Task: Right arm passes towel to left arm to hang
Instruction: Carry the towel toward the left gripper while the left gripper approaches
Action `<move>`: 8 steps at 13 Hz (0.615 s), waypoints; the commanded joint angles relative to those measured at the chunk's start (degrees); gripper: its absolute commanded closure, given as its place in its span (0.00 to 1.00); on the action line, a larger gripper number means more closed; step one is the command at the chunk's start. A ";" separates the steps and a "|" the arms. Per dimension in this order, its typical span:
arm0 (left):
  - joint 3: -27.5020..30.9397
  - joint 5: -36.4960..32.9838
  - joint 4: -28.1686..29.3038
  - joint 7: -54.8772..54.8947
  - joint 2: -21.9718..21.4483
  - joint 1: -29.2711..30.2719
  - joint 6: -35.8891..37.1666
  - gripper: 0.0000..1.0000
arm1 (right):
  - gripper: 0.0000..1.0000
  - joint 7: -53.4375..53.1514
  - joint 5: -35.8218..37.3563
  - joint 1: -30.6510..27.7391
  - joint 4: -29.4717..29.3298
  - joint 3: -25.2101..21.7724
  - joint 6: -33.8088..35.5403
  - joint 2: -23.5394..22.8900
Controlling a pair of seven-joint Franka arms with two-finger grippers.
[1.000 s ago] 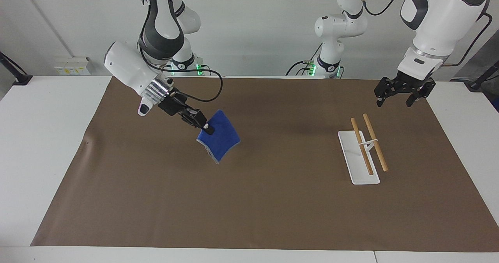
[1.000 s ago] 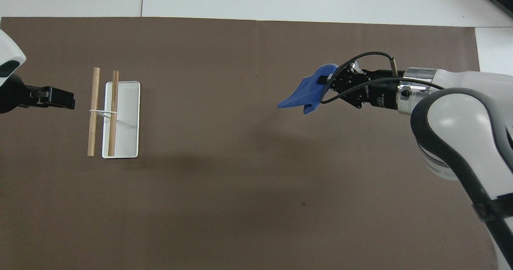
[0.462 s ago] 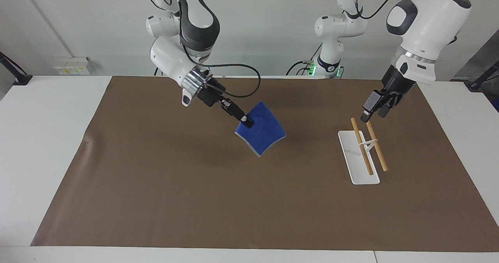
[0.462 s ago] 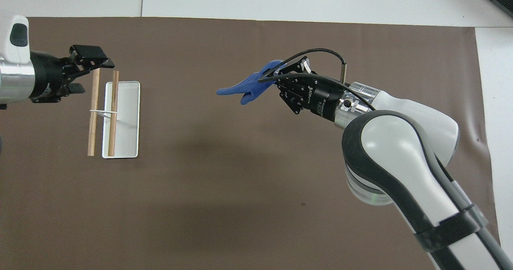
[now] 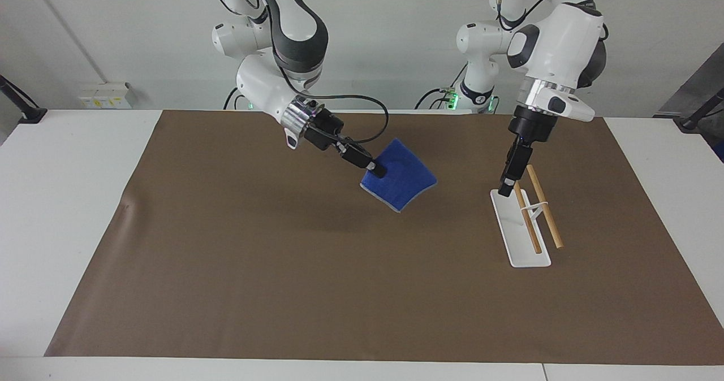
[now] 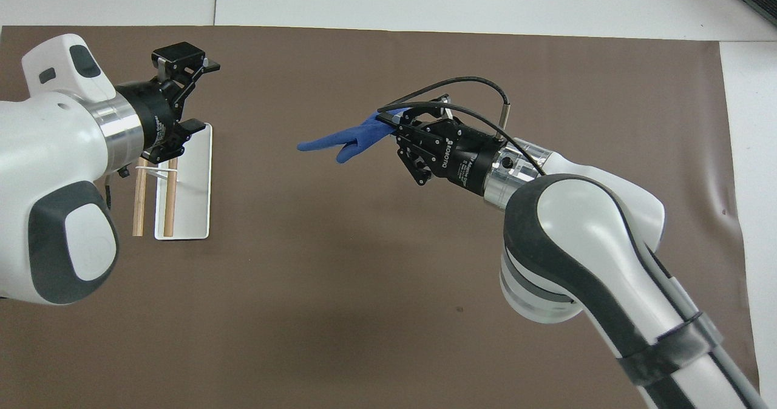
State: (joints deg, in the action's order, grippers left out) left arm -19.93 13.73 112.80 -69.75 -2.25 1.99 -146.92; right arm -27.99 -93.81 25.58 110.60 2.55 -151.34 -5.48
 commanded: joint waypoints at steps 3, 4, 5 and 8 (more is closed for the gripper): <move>-6.77 0.94 3.91 -5.93 -1.36 0.30 -4.33 0.00 | 1.00 -12.67 -2.96 0.35 -3.01 0.09 -2.37 -1.90; -7.83 0.94 4.09 -5.93 -1.01 0.30 -5.29 0.00 | 1.00 -13.39 -3.31 1.13 -4.06 0.61 -4.56 -2.69; -9.06 0.94 4.88 -6.01 0.04 0.21 -6.43 0.00 | 1.00 -13.40 -5.92 1.75 -5.12 0.79 -6.84 -3.13; -10.30 0.94 5.85 -8.81 0.49 0.21 -8.73 0.00 | 1.00 -12.96 -9.90 2.11 -6.01 0.79 -7.83 -3.57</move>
State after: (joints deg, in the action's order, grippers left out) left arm -29.81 13.81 117.55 -76.59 -1.67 1.94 -153.51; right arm -40.66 -101.78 27.96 106.59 2.81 -157.87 -7.69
